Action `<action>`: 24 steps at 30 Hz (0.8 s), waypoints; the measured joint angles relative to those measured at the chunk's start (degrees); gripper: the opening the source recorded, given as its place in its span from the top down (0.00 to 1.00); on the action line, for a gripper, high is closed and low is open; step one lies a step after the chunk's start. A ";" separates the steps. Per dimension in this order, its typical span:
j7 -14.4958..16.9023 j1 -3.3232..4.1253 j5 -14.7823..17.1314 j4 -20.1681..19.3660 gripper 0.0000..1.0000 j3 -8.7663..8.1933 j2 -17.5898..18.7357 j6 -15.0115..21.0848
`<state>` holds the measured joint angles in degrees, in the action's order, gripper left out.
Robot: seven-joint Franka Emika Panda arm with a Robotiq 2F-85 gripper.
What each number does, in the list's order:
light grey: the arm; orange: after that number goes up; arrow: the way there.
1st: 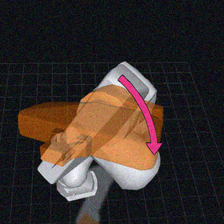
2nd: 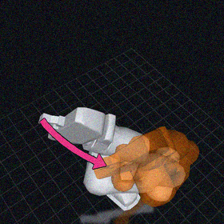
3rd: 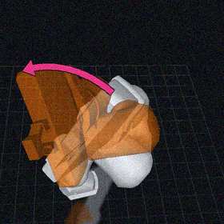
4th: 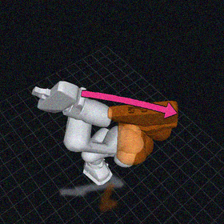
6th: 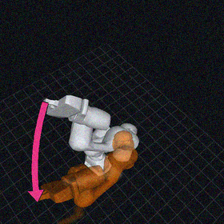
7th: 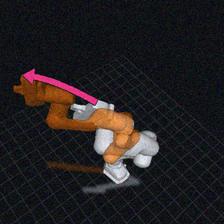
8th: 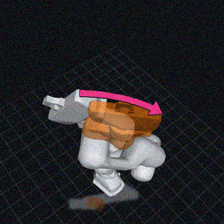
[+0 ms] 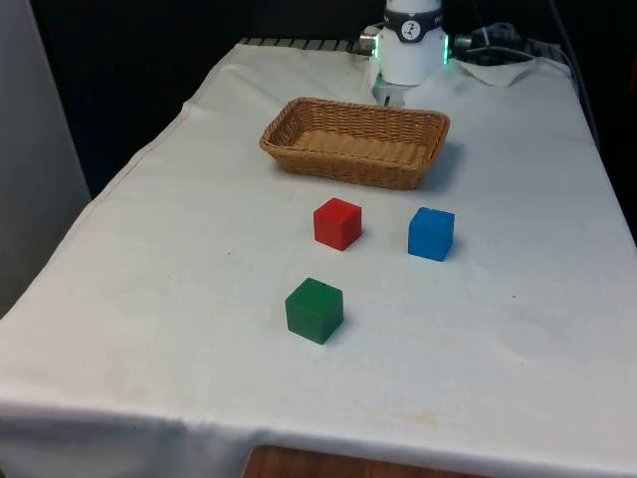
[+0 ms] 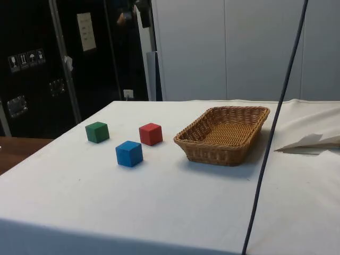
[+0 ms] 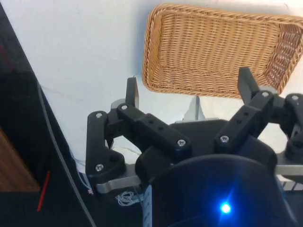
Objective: Pick up the blue cube and place it into the basket.
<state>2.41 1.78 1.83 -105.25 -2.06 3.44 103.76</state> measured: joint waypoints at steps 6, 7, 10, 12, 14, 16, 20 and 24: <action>-1.78 0.17 -1.60 0.11 0.00 1.20 0.63 0.92; -2.18 0.17 -2.06 0.11 0.00 1.38 0.74 1.09; -3.21 0.23 -3.32 0.11 0.00 1.95 1.09 1.78; -3.55 0.23 -3.67 0.11 0.00 2.12 1.20 2.01; -4.35 0.29 -4.53 0.11 0.00 2.52 1.43 2.23; -5.50 0.40 -5.73 0.11 0.00 3.15 1.83 2.75; -7.05 0.52 -7.10 0.06 0.00 4.01 2.41 3.44; -8.54 0.52 -8.02 -0.29 0.00 4.87 3.15 4.47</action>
<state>-6.13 2.29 -6.19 -105.54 2.81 6.59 108.23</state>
